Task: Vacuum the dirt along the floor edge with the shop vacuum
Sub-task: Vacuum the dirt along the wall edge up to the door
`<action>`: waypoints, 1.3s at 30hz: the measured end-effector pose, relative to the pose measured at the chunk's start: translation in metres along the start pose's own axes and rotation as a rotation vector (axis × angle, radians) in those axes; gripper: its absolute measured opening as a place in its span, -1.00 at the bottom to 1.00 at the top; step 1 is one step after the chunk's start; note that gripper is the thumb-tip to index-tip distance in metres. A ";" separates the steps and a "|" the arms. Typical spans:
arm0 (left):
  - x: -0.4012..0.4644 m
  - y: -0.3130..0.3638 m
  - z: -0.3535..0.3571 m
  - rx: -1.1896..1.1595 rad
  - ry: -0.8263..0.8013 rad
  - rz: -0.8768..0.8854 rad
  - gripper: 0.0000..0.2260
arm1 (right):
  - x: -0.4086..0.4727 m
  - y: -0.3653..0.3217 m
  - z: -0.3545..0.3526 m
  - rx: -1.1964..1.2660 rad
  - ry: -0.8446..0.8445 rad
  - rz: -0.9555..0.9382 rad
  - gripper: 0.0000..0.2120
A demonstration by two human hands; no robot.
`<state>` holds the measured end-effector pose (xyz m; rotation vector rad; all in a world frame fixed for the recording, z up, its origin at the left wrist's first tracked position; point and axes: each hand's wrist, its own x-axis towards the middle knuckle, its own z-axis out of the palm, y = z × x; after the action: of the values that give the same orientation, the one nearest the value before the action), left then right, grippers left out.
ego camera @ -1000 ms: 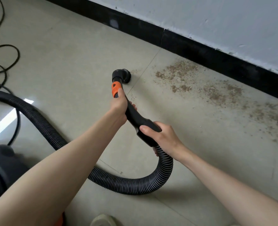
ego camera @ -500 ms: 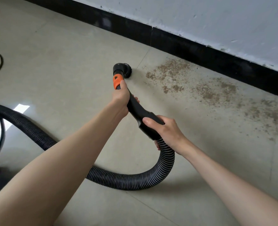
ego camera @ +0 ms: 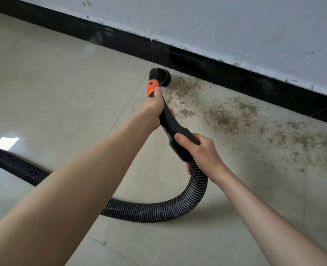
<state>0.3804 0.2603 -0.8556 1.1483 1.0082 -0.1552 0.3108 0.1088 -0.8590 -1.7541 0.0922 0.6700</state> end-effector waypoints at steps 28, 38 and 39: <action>-0.027 -0.029 0.080 0.169 -0.273 -0.023 -0.69 | -0.046 0.020 -0.041 0.037 0.327 0.022 -0.65; -0.026 -0.021 0.067 0.212 -0.294 0.007 -0.63 | -0.048 0.014 -0.028 0.040 0.296 -0.002 -0.67; -0.025 -0.017 0.060 0.198 -0.278 0.014 -0.64 | -0.046 0.011 -0.023 0.026 0.282 -0.007 -0.67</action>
<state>0.3913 0.1947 -0.8458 1.2729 0.7491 -0.3995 0.2771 0.0717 -0.8427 -1.8136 0.2868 0.4109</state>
